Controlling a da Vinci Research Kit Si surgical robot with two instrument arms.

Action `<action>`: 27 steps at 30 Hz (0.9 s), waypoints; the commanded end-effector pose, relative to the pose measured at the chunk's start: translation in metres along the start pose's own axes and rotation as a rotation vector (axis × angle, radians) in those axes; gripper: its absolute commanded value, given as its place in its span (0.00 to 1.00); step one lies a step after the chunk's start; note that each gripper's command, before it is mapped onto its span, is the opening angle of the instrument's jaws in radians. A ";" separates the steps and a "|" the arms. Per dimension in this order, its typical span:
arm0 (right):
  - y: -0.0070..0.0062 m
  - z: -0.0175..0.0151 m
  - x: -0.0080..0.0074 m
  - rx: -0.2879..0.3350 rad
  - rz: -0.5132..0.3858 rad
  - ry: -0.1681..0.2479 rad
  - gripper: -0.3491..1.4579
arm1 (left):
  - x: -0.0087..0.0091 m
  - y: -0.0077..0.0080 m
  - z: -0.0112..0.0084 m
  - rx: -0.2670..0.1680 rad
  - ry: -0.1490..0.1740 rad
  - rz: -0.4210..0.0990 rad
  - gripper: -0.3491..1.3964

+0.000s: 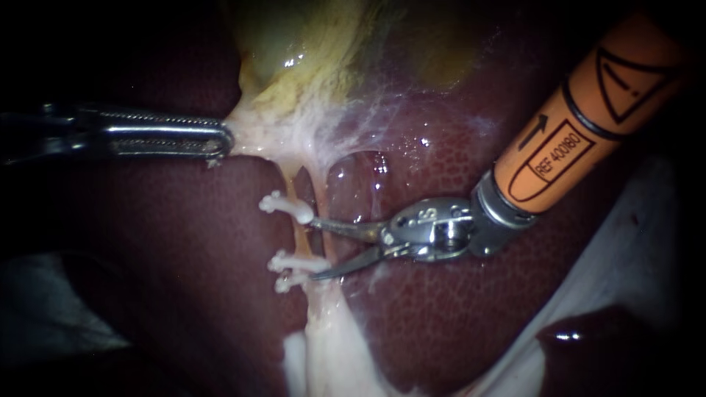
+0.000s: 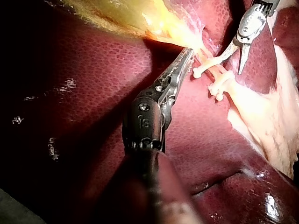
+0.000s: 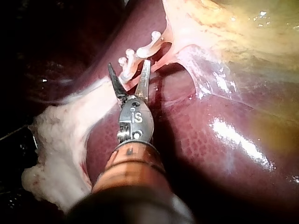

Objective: Go to the cutting position left tube

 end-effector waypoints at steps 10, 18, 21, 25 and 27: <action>0.0021 0.0015 -0.0016 0.049 -0.018 -0.011 0.98 | 0.0000 0.0000 0.0000 0.000 0.000 0.000 0.00; 0.0024 0.0023 -0.0016 0.103 -0.054 0.020 0.93 | 0.0000 0.0000 0.0001 0.004 0.001 0.000 0.00; 0.0024 0.0027 -0.0013 0.131 -0.069 0.028 0.92 | 0.0000 0.0000 0.0001 0.004 0.001 0.000 0.00; 0.0024 0.0034 -0.0007 0.156 -0.083 0.043 0.91 | 0.0000 0.0000 0.0001 0.004 0.001 0.000 0.00; 0.0024 0.0038 -0.0003 0.164 -0.087 0.054 0.91 | 0.0000 0.0000 0.0002 0.004 0.001 0.000 0.00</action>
